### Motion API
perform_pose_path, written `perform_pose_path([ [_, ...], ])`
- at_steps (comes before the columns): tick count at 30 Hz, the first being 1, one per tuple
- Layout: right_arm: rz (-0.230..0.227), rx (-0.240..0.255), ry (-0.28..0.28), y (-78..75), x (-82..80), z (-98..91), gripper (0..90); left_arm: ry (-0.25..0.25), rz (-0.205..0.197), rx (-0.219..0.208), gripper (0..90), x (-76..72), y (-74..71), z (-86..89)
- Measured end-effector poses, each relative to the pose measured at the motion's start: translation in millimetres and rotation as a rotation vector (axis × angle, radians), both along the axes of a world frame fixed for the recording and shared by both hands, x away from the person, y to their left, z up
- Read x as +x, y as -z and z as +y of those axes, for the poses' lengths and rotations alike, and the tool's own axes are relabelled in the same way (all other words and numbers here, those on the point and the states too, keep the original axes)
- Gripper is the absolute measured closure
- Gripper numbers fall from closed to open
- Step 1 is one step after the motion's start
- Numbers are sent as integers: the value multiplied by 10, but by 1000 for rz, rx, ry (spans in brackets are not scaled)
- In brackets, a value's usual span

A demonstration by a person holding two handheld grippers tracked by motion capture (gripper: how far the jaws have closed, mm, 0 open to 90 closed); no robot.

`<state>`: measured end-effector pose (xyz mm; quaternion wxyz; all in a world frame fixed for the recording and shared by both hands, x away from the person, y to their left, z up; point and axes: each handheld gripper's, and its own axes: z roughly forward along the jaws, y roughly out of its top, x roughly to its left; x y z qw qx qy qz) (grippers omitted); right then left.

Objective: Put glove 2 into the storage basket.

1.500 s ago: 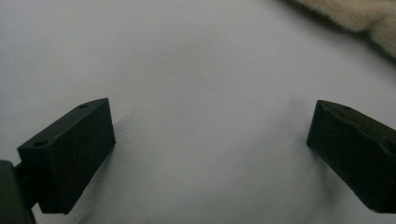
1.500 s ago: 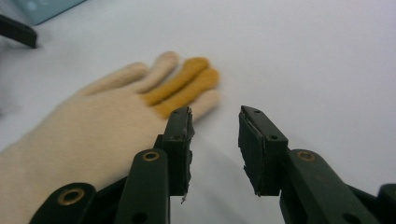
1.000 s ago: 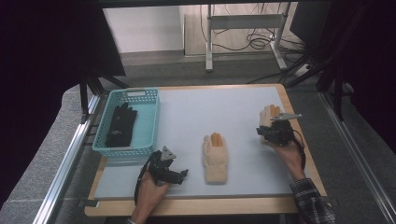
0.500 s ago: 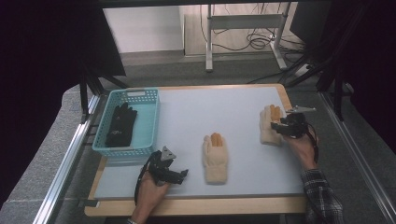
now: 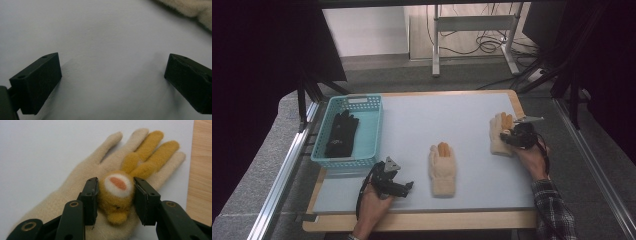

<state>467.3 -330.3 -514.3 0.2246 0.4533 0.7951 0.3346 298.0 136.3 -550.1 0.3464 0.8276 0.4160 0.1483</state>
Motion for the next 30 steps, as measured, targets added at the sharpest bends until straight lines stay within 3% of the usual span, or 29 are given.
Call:
perform_pose_path([
  [10,-26,52,-2,-167,-200,116,563,-2,-1,-2,12,-1,1,-2],
  [19,-50,71,-38,-319,-395,302,563,0,-1,1,12,-1,0,0],
  [30,-75,144,-98,-606,-679,523,563,0,-1,1,12,-1,0,0],
])
